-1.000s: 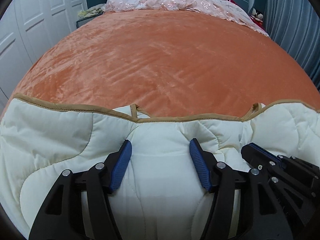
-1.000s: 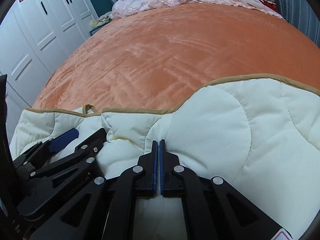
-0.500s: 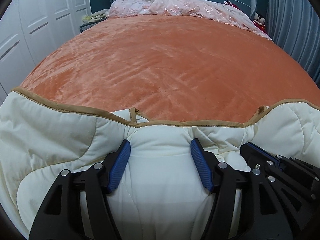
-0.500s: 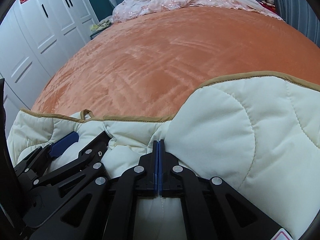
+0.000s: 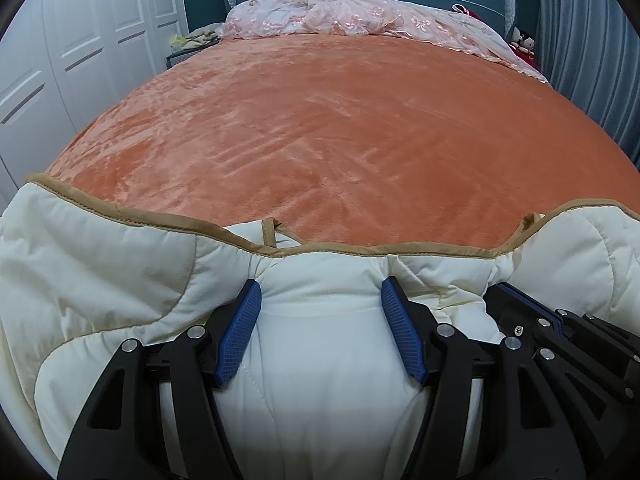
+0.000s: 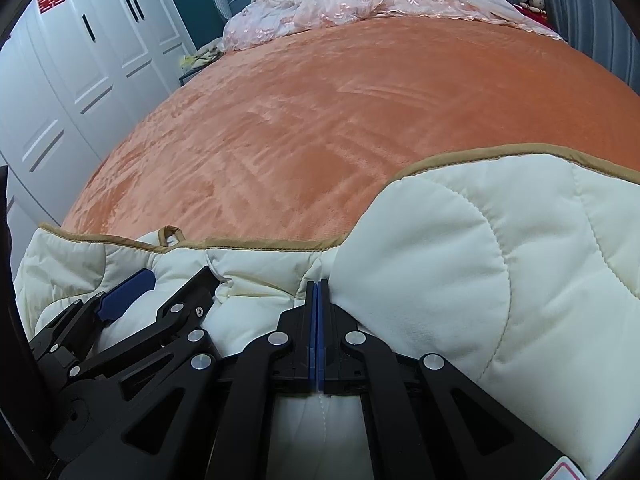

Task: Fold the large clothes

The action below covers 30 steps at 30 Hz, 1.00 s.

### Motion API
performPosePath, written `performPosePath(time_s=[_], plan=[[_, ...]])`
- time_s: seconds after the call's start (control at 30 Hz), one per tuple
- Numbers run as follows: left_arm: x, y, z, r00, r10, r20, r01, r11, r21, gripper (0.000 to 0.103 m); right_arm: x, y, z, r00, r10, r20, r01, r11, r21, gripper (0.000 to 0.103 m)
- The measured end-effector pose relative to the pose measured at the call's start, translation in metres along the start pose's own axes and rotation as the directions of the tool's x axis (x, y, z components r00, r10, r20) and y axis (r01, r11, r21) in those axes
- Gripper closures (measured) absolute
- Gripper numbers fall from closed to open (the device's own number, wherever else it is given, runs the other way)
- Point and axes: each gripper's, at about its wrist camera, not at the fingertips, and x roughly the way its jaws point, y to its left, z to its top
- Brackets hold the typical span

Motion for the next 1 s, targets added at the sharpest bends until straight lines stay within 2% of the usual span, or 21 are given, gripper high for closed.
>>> performPosePath(time_s=[0.13, 0.23, 0.3, 0.33, 0.37, 0.4, 0.47, 0.53, 0.6, 0.7, 0.87, 1.0], plan=[[0.001, -0.001, 0.002, 1.0, 0.01, -0.01, -0.01, 1.0, 0.005, 0.042, 0.0, -0.002, 0.001, 1.0, 0.01, 0.005, -0.01, 1.0, 0.011, 0.103], [0.0, -0.004, 0.006, 0.999, 0.026, -0.04, -0.025, 0.999, 0.028, 0.041, 0.0, -0.005, 0.006, 0.999, 0.025, -0.022, -0.024, 0.999, 0.033, 0.103], [-0.006, -0.003, 0.013, 0.996, 0.029, -0.08, -0.025, 0.998, 0.05, 0.04, -0.01, -0.003, 0.011, 0.999, -0.012, -0.042, 0.013, 0.999, 0.032, 0.103], [-0.013, -0.002, 0.015, 0.994, 0.028, -0.102, -0.024, 0.999, 0.045, 0.04, -0.024, -0.002, 0.013, 0.998, -0.065, -0.025, 0.066, 0.997, 0.039, 0.103], [-0.024, 0.003, 0.016, 0.993, 0.016, -0.117, -0.014, 1.0, 0.017, 0.039, -0.045, -0.002, 0.012, 0.993, -0.116, 0.023, 0.115, 0.992, 0.052, 0.099], [-0.035, 0.01, 0.015, 0.992, -0.011, -0.124, 0.009, 1.0, -0.02, 0.037, -0.064, -0.003, 0.008, 0.992, -0.109, 0.069, 0.105, 0.993, 0.06, 0.093], [-0.064, 0.026, 0.005, 0.988, -0.091, -0.126, 0.079, 0.993, -0.091, 0.034, -0.092, -0.004, -0.006, 0.996, -0.045, 0.082, 0.041, 0.998, 0.051, 0.091], [-0.091, 0.032, -0.012, 0.986, -0.131, -0.104, 0.118, 0.986, -0.118, 0.034, -0.11, 0.0, -0.028, 0.997, -0.005, 0.077, 0.004, 1.0, 0.012, 0.091], [-0.11, 0.032, -0.034, 0.986, -0.141, -0.087, 0.131, 0.985, -0.114, 0.034, -0.116, 0.009, -0.05, 0.998, 0.023, 0.059, -0.02, 0.998, -0.053, 0.091], [-0.117, 0.022, -0.063, 0.994, -0.094, -0.062, 0.089, 0.994, -0.07, 0.032, -0.11, 0.019, -0.079, 0.999, 0.017, 0.034, -0.013, 0.993, -0.121, 0.091], [-0.111, 0.005, -0.087, 1.0, 0.011, 0.021, -0.011, 1.0, 0.027, 0.027, -0.104, 0.022, -0.103, 0.995, -0.014, 0.096, 0.029, 0.988, -0.15, 0.092], [-0.109, 0.007, -0.095, 0.997, 0.011, 0.079, -0.012, 1.0, 0.015, 0.026, -0.103, 0.019, -0.107, 0.994, -0.004, 0.107, 0.02, 0.989, -0.147, 0.092]])
